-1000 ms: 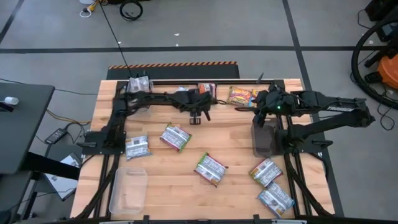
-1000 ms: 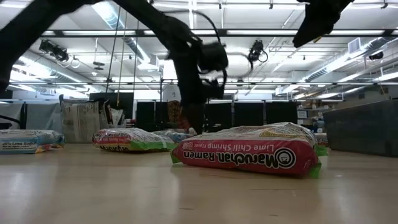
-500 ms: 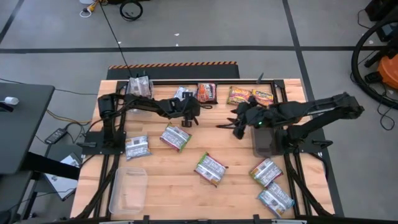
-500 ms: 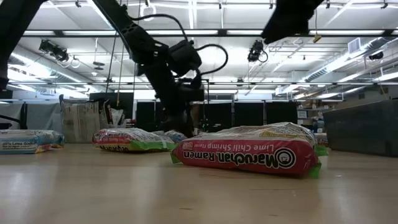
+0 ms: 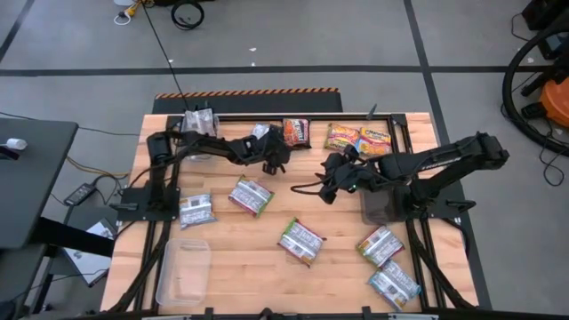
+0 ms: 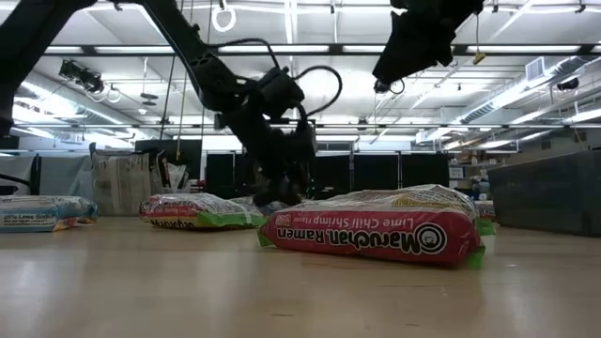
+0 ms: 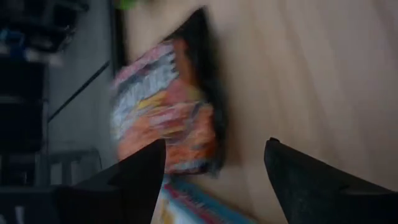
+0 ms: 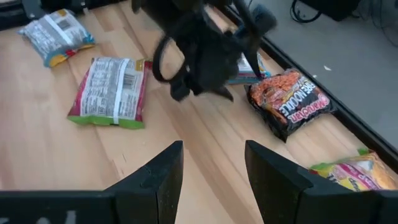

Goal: Sort Maruchan noodles
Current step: Put the black noodle pack into the top transparent bin

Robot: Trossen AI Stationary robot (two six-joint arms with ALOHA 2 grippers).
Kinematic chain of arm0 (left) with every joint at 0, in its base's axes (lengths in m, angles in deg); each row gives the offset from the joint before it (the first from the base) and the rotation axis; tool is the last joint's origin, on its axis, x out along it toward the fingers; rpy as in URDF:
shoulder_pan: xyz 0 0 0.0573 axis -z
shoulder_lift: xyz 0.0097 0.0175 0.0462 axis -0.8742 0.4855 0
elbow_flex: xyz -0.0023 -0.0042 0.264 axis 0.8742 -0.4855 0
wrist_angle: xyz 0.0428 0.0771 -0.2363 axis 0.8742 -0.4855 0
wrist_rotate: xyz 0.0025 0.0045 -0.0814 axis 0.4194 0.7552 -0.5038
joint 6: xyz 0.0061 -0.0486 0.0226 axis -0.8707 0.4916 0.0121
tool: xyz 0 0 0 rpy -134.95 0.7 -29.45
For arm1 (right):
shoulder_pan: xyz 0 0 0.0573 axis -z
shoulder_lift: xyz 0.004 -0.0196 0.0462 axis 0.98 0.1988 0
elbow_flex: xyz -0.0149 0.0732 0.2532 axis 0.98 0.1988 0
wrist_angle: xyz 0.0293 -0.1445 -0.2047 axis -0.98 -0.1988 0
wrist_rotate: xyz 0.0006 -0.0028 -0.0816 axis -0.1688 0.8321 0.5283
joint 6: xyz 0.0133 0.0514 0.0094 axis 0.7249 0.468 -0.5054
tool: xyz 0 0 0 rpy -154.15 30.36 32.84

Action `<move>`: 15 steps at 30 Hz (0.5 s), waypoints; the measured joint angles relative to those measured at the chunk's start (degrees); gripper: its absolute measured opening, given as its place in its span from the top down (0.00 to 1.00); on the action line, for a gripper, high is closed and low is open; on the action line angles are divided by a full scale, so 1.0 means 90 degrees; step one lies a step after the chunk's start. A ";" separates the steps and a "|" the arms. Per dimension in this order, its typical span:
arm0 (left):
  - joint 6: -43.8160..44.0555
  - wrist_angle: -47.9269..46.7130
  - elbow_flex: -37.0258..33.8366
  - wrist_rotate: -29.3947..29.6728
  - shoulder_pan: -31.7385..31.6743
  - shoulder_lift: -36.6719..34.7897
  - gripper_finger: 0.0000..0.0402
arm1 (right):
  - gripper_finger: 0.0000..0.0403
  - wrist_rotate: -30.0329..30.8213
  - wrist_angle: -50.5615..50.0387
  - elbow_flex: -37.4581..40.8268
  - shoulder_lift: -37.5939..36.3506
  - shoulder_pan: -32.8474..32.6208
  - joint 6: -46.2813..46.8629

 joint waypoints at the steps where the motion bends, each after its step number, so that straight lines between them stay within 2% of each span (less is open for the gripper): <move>1: -0.0181 -0.0034 -0.0013 -0.0016 -0.0032 0.0112 0.32 | 0.56 0.0026 -0.0040 0.0003 0.0015 -0.0002 -0.0005; 5: -0.0769 0.0319 0.0014 0.0084 -0.0102 0.0437 0.37 | 0.56 0.0305 -0.0021 0.0003 0.0088 -0.0032 -0.0021; 10: -0.0603 0.1267 -0.0014 0.0353 -0.0114 0.0532 0.44 | 0.56 0.0326 -0.0028 0.0005 0.0152 -0.0029 -0.0048; 15: -0.0565 0.1464 0.0003 0.0246 -0.0245 0.0658 0.51 | 0.56 0.0323 -0.0022 0.0005 0.0146 -0.0031 -0.0115</move>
